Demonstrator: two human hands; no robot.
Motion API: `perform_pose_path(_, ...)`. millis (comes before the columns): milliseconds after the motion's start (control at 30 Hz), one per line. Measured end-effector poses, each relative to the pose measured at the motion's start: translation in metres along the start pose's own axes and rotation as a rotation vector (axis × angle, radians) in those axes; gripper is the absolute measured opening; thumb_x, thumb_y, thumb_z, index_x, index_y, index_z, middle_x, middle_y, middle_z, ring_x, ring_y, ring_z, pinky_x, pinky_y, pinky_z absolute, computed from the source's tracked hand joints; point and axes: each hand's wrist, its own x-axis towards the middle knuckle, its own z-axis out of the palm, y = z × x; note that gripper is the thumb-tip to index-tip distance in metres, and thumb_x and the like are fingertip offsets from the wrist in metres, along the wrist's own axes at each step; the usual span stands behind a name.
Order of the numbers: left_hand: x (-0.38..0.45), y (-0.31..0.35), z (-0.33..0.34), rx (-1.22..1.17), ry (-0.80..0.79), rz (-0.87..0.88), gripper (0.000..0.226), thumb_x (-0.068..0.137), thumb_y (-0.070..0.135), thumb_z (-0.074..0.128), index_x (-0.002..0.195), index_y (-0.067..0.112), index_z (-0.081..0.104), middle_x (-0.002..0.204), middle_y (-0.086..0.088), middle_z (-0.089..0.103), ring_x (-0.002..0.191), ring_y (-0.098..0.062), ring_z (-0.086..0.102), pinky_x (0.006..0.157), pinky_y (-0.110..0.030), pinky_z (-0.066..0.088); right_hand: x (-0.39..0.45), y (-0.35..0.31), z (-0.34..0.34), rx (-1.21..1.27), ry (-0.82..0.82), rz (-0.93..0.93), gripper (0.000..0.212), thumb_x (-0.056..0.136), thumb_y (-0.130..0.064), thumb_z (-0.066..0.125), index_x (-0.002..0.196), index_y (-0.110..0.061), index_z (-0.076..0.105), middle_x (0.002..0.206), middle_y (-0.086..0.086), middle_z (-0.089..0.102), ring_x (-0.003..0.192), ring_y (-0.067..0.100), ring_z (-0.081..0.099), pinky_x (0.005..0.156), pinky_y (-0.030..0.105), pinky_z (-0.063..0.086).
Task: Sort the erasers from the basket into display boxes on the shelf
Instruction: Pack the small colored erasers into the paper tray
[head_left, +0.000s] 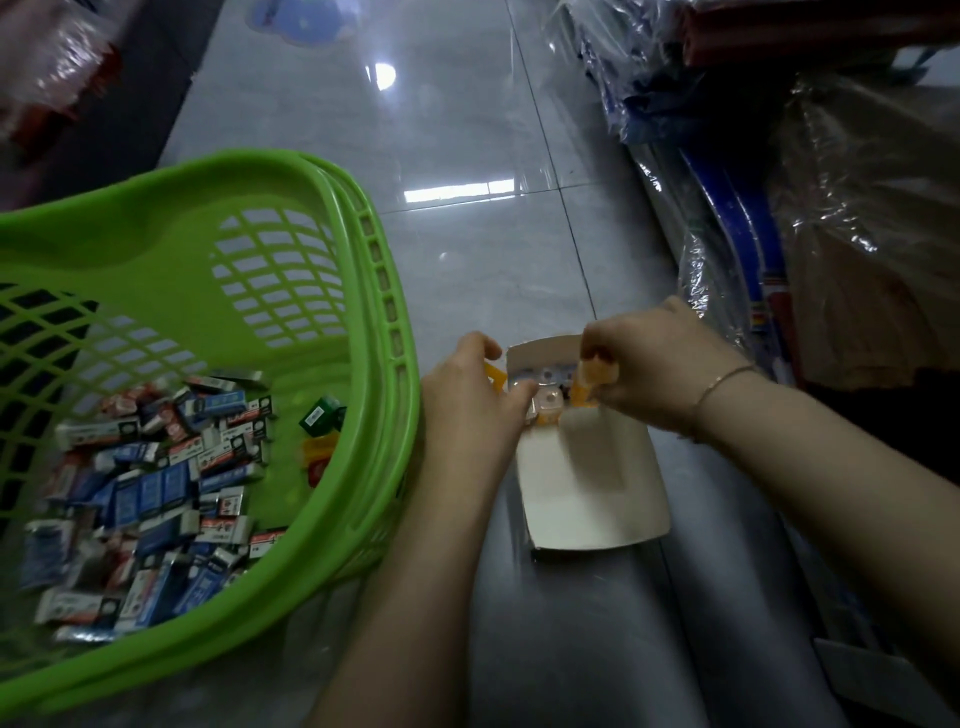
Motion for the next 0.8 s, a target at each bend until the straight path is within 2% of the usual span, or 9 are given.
perform_pose_path(67, 0.001, -0.005, 0.004, 0.095, -0.042, -0.032, 0.043, 0.076, 0.031, 0.076, 0.113, 0.014, 0.059, 0.102, -0.008, 0.065, 0.097, -0.026, 0.059, 0.072, -0.026, 0.036, 0.004, -0.006, 0.013, -0.181, 0.006, -0.056, 0.018, 0.084, -0.028, 0.057, 0.102, -0.027, 0.057, 0.098, -0.003, 0.065, 0.104, 0.018, 0.051, 0.089, 0.036, 0.026)
perform_pose_path(133, 0.002, -0.009, 0.008, 0.171, -0.104, -0.051, 0.04, 0.078, 0.031, 0.074, 0.112, 0.015, 0.062, 0.107, -0.007, 0.066, 0.099, -0.025, 0.059, 0.072, -0.025, 0.035, 0.007, -0.009, 0.023, -0.245, 0.015, -0.069, 0.017, 0.084, -0.026, 0.055, 0.101, -0.026, 0.057, 0.097, -0.004, 0.064, 0.109, 0.017, 0.047, 0.095, 0.04, 0.023)
perform_pose_path(233, 0.002, -0.011, 0.01, 0.155, -0.153, -0.078, 0.028, 0.079, 0.027, 0.072, 0.105, 0.017, 0.066, 0.101, -0.006, 0.07, 0.096, -0.024, 0.061, 0.072, -0.025, 0.038, 0.011, -0.01, 0.037, -0.264, 0.007, -0.082, 0.017, 0.087, -0.021, 0.052, 0.102, -0.027, 0.057, 0.101, -0.007, 0.065, 0.117, 0.018, 0.042, 0.102, 0.044, 0.018)
perform_pose_path(400, 0.003, -0.012, 0.009, 0.109, -0.162, -0.064, 0.023, 0.078, 0.025, 0.071, 0.1, 0.019, 0.066, 0.097, -0.006, 0.072, 0.094, -0.024, 0.063, 0.068, -0.024, 0.037, 0.01, -0.006, 0.054, -0.245, 0.021, -0.039, 0.022, 0.088, -0.027, 0.052, 0.108, -0.025, 0.061, 0.116, 0.0, 0.051, 0.12, 0.024, 0.036, 0.1, 0.043, 0.019)
perform_pose_path(533, 0.003, -0.012, 0.008, 0.091, -0.146, -0.047, 0.023, 0.079, 0.026, 0.071, 0.101, 0.018, 0.067, 0.099, -0.007, 0.07, 0.094, -0.024, 0.061, 0.059, -0.021, 0.027, 0.006, -0.002, 0.065, -0.214, 0.056, 0.005, 0.019, 0.09, -0.027, 0.048, 0.105, -0.026, 0.059, 0.103, -0.006, 0.059, 0.12, 0.02, 0.039, 0.1, 0.042, 0.012)
perform_pose_path(733, 0.003, -0.014, 0.011, 0.048, -0.149, -0.03, 0.025, 0.079, 0.024, 0.072, 0.102, 0.016, 0.066, 0.098, -0.007, 0.069, 0.093, -0.024, 0.061, 0.066, -0.023, 0.034, 0.006, -0.004, 0.074, -0.225, 0.1, 0.022, 0.016, 0.089, -0.017, 0.048, 0.104, -0.02, 0.055, 0.098, -0.002, 0.064, 0.112, 0.024, 0.046, 0.101, 0.044, 0.016)
perform_pose_path(800, 0.003, -0.016, 0.01, 0.009, -0.139, -0.021, 0.026, 0.078, 0.022, 0.074, 0.101, 0.014, 0.066, 0.089, -0.003, 0.067, 0.085, -0.02, 0.059, 0.064, -0.022, 0.034, 0.006, -0.006, 0.074, -0.226, 0.098, 0.033, 0.019, 0.089, -0.017, 0.047, 0.108, -0.02, 0.049, 0.098, -0.001, 0.063, 0.11, 0.024, 0.047, 0.1, 0.044, 0.017)
